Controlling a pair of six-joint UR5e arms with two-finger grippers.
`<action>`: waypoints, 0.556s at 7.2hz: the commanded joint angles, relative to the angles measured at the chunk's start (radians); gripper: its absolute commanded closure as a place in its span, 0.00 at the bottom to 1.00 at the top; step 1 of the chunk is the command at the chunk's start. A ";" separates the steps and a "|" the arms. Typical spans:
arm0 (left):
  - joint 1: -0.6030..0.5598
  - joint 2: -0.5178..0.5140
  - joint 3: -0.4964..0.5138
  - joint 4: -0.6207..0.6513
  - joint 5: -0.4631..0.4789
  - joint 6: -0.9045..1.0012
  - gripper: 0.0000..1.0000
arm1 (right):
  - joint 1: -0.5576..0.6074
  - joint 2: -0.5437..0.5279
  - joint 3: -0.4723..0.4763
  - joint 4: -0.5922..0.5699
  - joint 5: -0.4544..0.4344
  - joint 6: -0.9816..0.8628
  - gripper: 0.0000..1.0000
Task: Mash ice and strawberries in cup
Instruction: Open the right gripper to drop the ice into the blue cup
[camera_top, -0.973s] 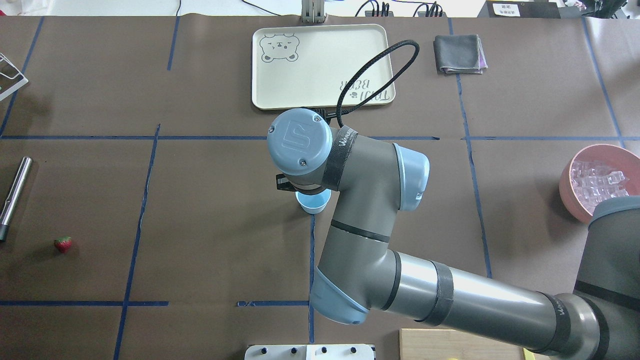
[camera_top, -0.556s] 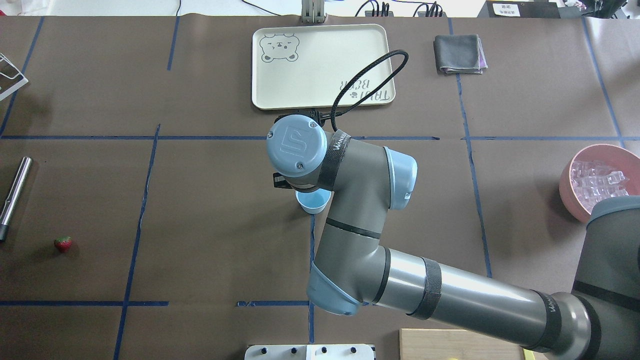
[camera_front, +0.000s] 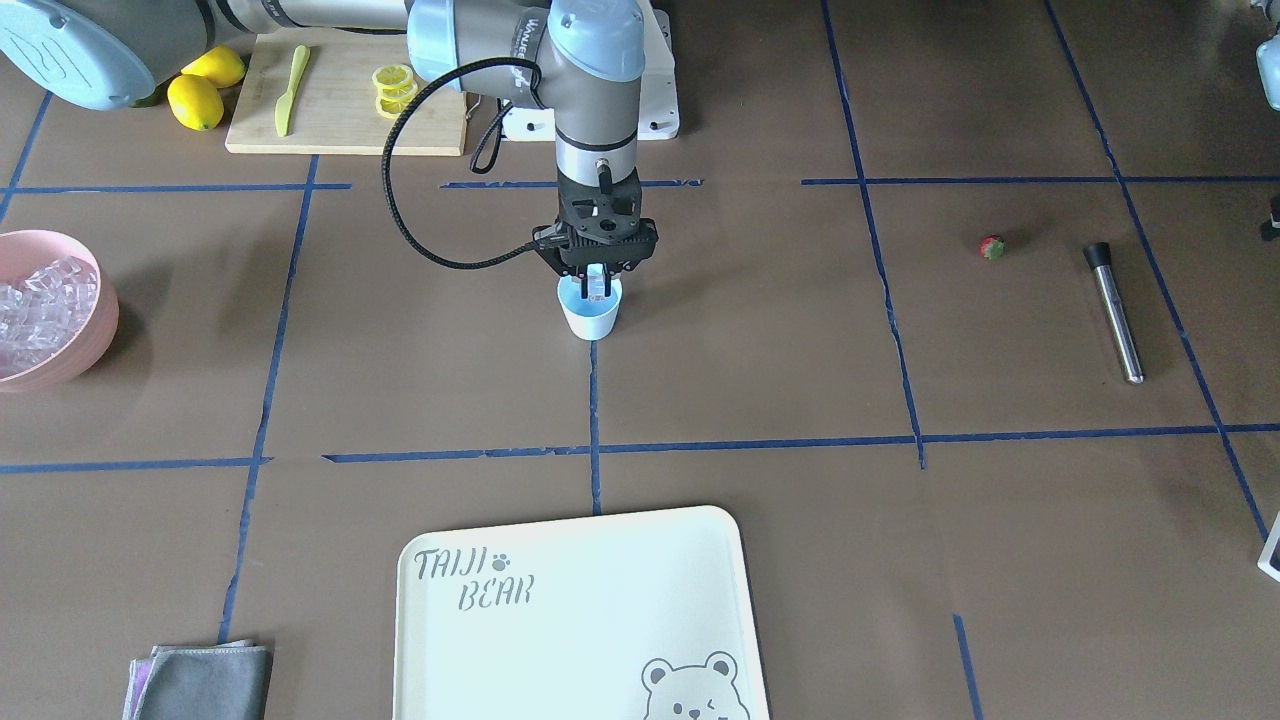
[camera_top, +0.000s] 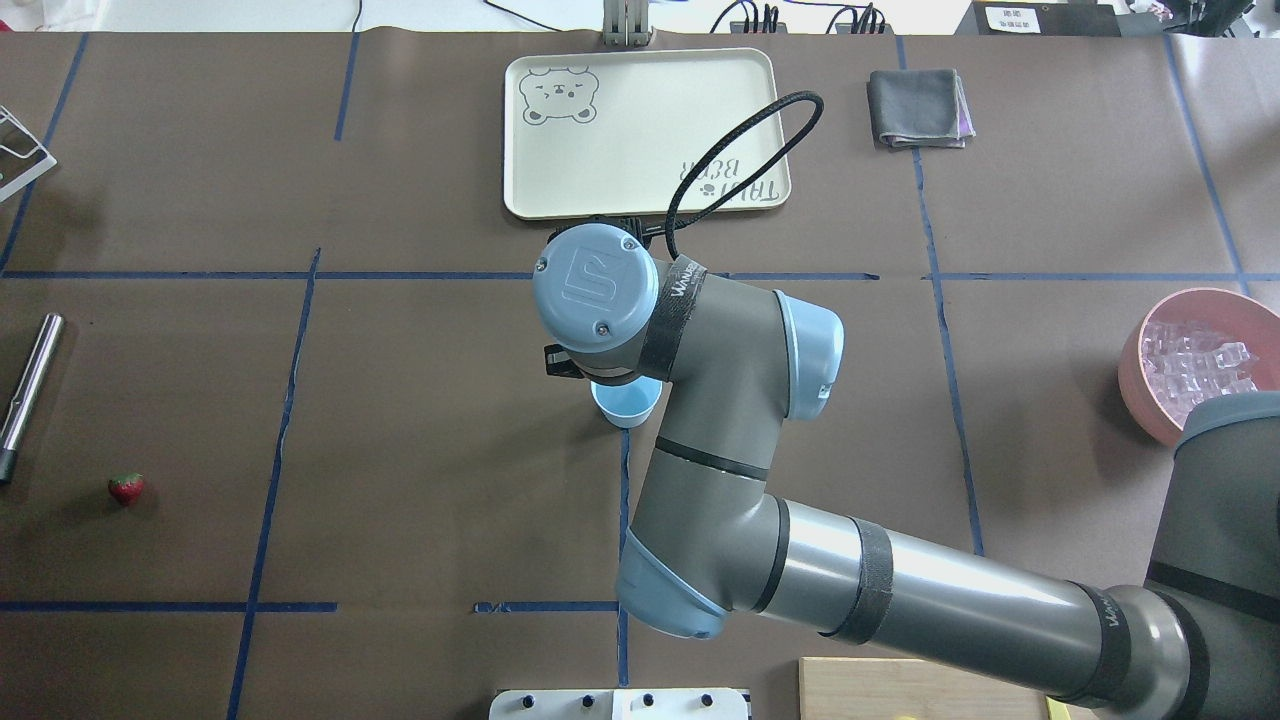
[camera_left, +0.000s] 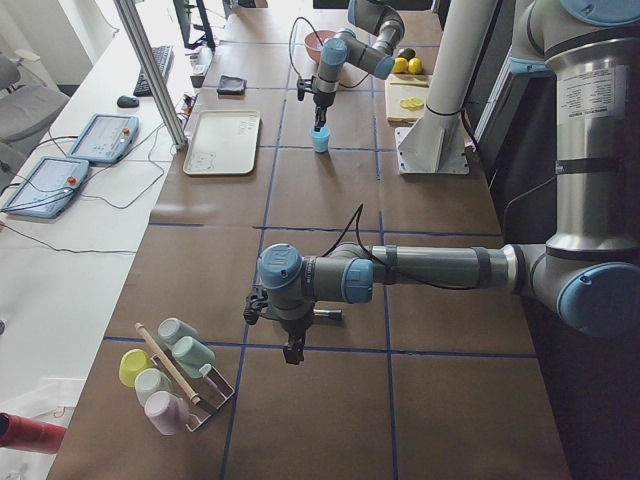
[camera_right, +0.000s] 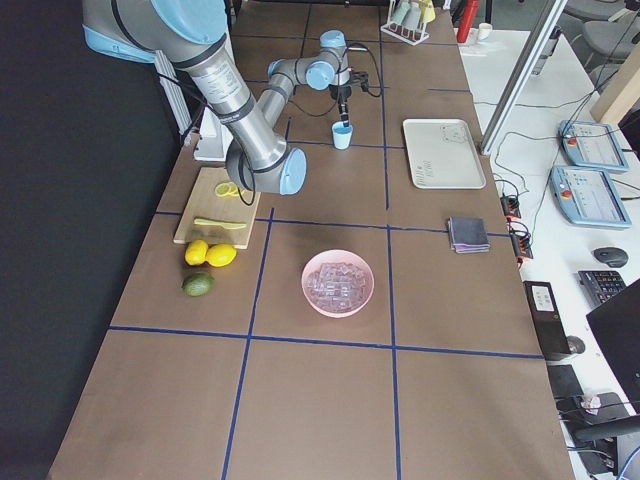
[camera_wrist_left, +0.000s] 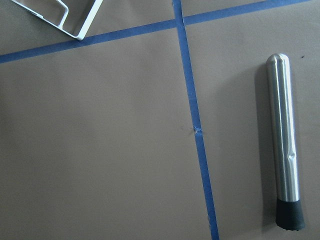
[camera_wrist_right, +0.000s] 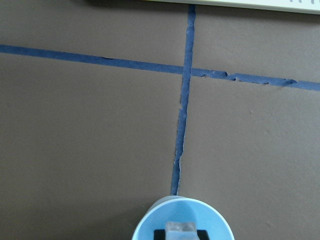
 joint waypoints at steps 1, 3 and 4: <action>0.000 -0.001 0.000 0.000 0.000 0.000 0.00 | -0.001 -0.006 0.020 -0.025 -0.003 -0.002 1.00; 0.000 -0.001 0.001 0.000 0.000 0.000 0.00 | -0.001 -0.007 0.020 -0.021 -0.003 -0.002 0.61; 0.000 0.001 0.003 0.000 0.001 0.000 0.00 | -0.007 -0.020 0.026 -0.021 -0.006 -0.002 0.30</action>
